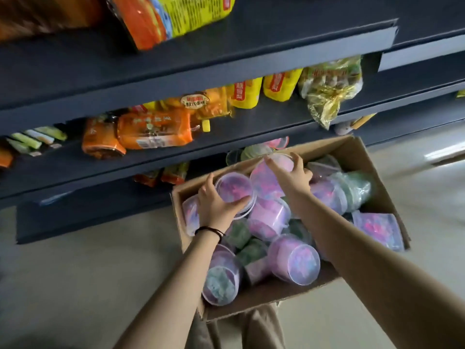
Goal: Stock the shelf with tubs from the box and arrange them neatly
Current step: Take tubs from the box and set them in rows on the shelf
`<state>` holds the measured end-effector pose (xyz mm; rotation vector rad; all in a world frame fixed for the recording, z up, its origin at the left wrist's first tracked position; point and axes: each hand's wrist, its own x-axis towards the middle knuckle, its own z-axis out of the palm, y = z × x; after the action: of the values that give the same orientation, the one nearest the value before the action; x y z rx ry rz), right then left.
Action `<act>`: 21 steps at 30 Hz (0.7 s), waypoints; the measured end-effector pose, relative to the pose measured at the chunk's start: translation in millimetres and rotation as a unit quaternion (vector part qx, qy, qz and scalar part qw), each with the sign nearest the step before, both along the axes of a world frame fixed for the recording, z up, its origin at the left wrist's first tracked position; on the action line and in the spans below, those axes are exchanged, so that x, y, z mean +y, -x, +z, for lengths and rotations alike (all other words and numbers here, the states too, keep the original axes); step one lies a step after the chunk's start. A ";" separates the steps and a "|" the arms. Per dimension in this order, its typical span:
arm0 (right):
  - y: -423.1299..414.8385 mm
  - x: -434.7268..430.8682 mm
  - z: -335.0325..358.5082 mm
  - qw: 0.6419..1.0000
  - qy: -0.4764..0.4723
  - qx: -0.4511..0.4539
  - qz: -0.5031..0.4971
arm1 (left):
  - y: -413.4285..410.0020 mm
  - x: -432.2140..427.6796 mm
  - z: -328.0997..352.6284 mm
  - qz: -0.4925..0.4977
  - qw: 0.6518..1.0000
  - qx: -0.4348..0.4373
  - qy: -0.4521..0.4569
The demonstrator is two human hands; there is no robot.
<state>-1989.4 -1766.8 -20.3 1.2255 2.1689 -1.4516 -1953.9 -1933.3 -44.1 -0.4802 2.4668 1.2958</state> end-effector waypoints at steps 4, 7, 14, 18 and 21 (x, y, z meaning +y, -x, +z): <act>11.1 5.6 -28.6 0.998 -0.028 -0.047 0.010 | 5.6 17.4 -33.0 -0.005 0.998 -0.024 0.061; 16.3 7.3 -42.7 0.998 -0.042 -0.050 0.005 | 6.9 23.7 -48.8 -0.037 0.987 -0.045 0.148; 3.6 27.8 -46.1 0.998 0.050 0.004 -0.028 | 13.7 29.5 -53.1 -0.060 0.975 -0.068 0.203; -21.8 50.2 -39.3 0.996 0.056 0.060 0.032 | 17.8 26.3 -52.3 -0.096 0.973 -0.075 0.198; -44.5 66.9 -36.8 0.986 0.079 0.105 0.100 | 16.1 25.7 -51.5 -0.100 0.971 -0.054 0.212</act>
<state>-1944.8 -1699.8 -57.1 0.8085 2.1823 -1.6906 -1970.0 -1907.6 -95.7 -0.3725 2.6188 0.6459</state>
